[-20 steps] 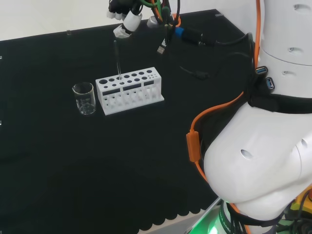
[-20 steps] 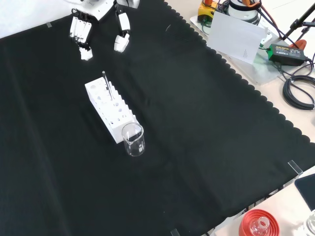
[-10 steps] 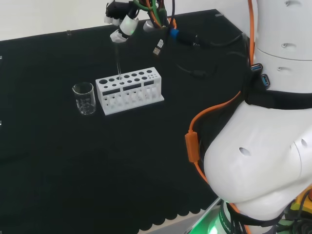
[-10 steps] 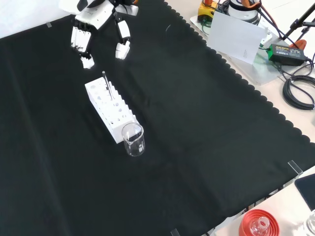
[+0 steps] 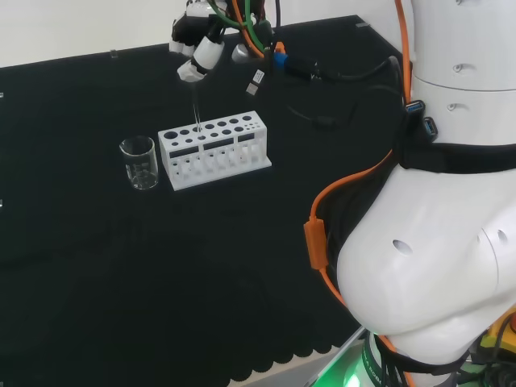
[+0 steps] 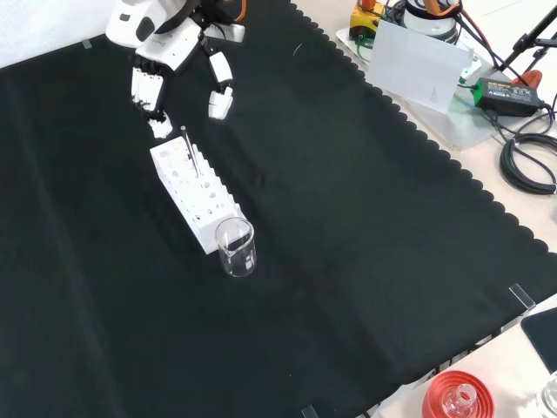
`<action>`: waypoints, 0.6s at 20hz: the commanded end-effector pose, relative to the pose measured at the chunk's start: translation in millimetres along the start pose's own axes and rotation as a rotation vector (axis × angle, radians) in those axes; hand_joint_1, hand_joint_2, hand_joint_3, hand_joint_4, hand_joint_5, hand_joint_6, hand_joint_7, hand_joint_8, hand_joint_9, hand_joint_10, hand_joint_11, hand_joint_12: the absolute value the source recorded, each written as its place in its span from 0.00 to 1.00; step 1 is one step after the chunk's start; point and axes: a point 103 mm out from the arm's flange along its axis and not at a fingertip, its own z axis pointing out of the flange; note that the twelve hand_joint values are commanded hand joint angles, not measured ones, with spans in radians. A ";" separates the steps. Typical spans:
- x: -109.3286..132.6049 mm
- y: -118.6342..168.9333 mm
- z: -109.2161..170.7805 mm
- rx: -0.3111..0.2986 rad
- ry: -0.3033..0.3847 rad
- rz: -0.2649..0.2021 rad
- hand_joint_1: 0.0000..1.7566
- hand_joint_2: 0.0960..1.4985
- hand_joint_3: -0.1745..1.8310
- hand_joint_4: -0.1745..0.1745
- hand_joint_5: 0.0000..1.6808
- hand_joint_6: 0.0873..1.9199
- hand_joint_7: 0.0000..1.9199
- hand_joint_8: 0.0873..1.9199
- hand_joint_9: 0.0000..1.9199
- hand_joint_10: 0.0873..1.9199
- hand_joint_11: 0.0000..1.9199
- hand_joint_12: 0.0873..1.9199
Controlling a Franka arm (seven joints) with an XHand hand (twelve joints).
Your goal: Take the glass rod from the white test tube rack.
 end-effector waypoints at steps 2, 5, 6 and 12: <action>-1.5 2.3 5.4 0.011 0.020 0.002 0.52 0.28 0.45 0.00 0.29 0.33 0.36 0.41 0.39 0.39 0.37 0.63; -3.2 4.3 10.0 0.028 0.017 -0.008 0.51 0.28 0.45 0.00 0.29 0.34 0.37 0.41 0.40 0.39 0.38 0.63; -4.6 4.9 12.7 0.035 0.015 -0.001 0.50 0.28 0.45 0.00 0.29 0.34 0.37 0.41 0.40 0.39 0.38 0.63; -7.9 11.5 23.7 0.055 0.025 0.002 0.49 0.29 0.45 0.00 0.29 0.35 0.38 0.41 0.40 0.39 0.39 0.62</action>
